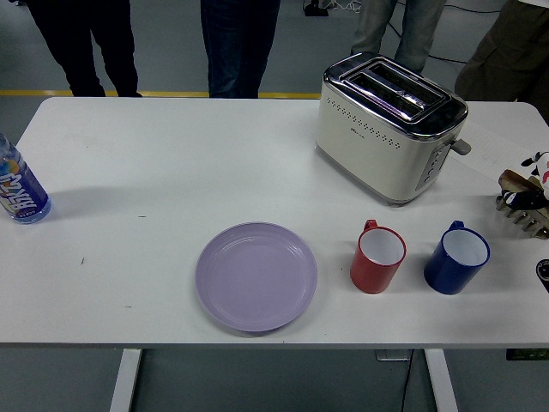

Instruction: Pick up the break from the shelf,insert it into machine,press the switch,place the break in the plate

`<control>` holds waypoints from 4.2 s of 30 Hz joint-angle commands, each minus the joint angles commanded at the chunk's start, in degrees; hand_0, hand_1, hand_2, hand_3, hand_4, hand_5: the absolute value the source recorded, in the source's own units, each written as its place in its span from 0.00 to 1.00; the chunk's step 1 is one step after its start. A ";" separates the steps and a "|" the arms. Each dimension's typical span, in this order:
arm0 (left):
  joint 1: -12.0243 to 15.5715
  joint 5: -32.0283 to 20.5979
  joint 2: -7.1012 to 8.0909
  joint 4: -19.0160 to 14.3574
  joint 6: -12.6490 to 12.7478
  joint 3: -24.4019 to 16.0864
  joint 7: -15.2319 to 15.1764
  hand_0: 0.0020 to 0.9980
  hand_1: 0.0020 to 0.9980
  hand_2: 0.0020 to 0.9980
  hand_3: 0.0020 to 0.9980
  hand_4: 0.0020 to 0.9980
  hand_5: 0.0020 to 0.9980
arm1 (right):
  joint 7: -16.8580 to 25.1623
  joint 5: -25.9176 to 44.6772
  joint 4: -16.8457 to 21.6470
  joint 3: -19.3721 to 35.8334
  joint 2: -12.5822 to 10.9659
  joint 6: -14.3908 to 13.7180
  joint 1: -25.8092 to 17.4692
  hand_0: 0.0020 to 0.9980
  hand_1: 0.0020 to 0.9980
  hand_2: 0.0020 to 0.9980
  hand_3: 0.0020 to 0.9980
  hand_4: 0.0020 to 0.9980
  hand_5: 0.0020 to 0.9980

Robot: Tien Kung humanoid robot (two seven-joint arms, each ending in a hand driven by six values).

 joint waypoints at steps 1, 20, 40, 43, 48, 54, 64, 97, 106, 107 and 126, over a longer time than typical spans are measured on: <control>0.00 -0.08 0.02 0.00 -0.02 0.09 -0.01 0.43 0.54 0.70 0.81 0.69 1.00 | -0.18 -0.21 -0.09 -0.27 -0.05 -0.08 0.22 0.63 0.63 0.68 0.74 0.75 0.26; -0.11 -0.23 0.06 0.00 0.03 0.35 -0.08 0.43 0.54 0.70 0.81 0.69 1.00 | -0.48 -1.97 -1.39 -3.01 -0.42 1.31 2.15 0.51 0.53 0.63 0.68 0.71 0.26; -0.18 -0.33 0.14 0.00 -0.02 0.58 -0.16 0.42 0.54 0.69 0.81 0.69 1.00 | -0.48 -3.35 -1.53 -4.39 -0.81 1.11 2.86 0.30 0.36 0.53 0.59 0.66 0.23; -0.19 -0.27 0.15 0.00 -0.02 0.58 -0.13 0.42 0.54 0.69 0.81 0.69 1.00 | -0.48 -3.29 -1.51 -4.55 -0.80 1.37 2.93 0.30 0.36 0.53 0.59 0.66 0.23; -0.19 -0.26 0.16 0.00 -0.02 0.58 -0.13 0.42 0.54 0.69 0.81 0.69 1.00 | -0.48 -3.36 -1.45 -4.66 -0.90 2.04 2.97 0.29 0.34 0.51 0.56 0.63 0.21; -0.15 -0.05 0.17 0.00 -0.02 0.44 -0.11 0.42 0.54 0.69 0.81 0.69 1.00 | -0.48 -3.68 -1.36 -4.87 -1.11 2.55 3.09 0.28 0.33 0.50 0.53 0.56 0.10; -0.31 0.09 0.33 0.00 -0.02 0.36 -0.22 0.42 0.54 0.69 0.81 0.69 1.00 | -0.48 -3.91 -1.27 -5.33 -1.38 2.38 3.53 0.27 0.34 0.50 0.53 0.47 0.00; -0.35 0.80 0.46 0.00 -0.03 -0.02 0.02 0.42 0.54 0.69 0.81 0.68 1.00 | -0.48 -3.23 1.69 -4.41 -5.16 -0.37 4.00 0.24 0.31 0.48 0.51 0.44 0.00; -0.34 0.97 0.55 0.00 -0.06 -0.13 0.08 0.42 0.54 0.69 0.81 0.68 1.00 | -0.48 -1.70 4.67 -4.13 -7.72 -0.20 4.62 0.23 0.30 0.47 0.51 0.44 0.00; -0.35 0.96 0.57 0.00 -0.06 -0.11 0.08 0.42 0.54 0.69 0.81 0.68 1.00 | -0.48 -1.45 4.96 -4.20 -8.07 -0.10 4.77 0.23 0.30 0.47 0.51 0.44 0.00; -0.62 0.97 0.83 0.00 -0.09 0.09 0.15 0.42 0.54 0.69 0.81 0.68 1.00 | -0.48 5.54 9.36 -4.53 -13.16 2.94 9.29 0.19 0.28 0.46 0.50 0.44 0.00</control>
